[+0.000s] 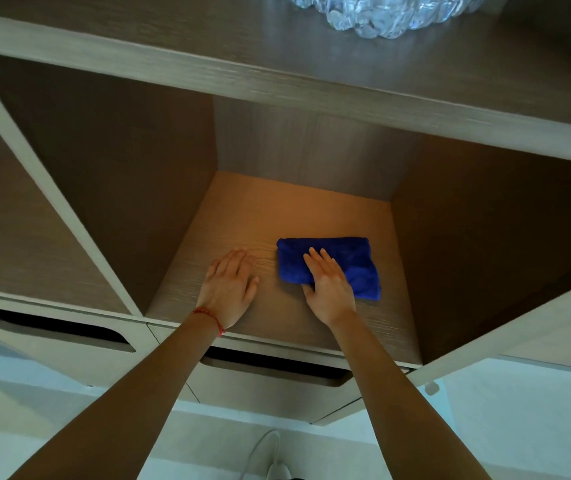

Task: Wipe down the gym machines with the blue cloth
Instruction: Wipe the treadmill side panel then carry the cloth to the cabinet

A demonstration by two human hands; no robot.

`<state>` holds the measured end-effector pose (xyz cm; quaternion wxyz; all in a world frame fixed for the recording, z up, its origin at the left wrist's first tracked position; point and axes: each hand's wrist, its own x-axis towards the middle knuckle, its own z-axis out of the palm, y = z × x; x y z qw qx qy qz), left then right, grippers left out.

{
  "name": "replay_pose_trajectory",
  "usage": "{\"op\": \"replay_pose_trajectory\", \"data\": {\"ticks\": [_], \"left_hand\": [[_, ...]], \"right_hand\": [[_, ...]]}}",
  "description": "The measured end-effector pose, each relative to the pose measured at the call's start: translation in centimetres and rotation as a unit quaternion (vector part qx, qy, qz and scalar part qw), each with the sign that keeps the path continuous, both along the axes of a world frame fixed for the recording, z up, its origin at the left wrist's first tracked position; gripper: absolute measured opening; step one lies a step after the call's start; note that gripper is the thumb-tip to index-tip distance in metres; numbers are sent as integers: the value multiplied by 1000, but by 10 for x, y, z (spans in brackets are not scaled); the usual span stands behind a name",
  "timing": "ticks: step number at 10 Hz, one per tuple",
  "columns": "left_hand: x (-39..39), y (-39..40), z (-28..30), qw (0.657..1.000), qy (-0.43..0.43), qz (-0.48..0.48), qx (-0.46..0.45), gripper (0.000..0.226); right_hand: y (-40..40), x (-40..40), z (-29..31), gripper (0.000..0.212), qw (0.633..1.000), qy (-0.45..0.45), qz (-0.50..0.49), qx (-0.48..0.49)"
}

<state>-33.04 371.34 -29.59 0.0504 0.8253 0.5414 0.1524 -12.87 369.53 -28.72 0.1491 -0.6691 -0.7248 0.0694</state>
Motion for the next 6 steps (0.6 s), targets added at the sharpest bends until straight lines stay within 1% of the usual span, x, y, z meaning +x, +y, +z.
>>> {"op": "replay_pose_trajectory", "data": {"ticks": [3, 4, 6], "left_hand": [[-14, -24, 13, 1000, 5, -18, 21, 50], [-20, -35, 17, 1000, 8, -28, 10, 54], [-35, -59, 22, 999, -4, -50, 2, 69]], "right_hand": [[-31, -14, 14, 49, 999, 4, -39, -24], [-48, -21, 21, 48, 999, 5, -43, -22], [-85, -37, 36, 47, 996, 53, -66, -23]]}}
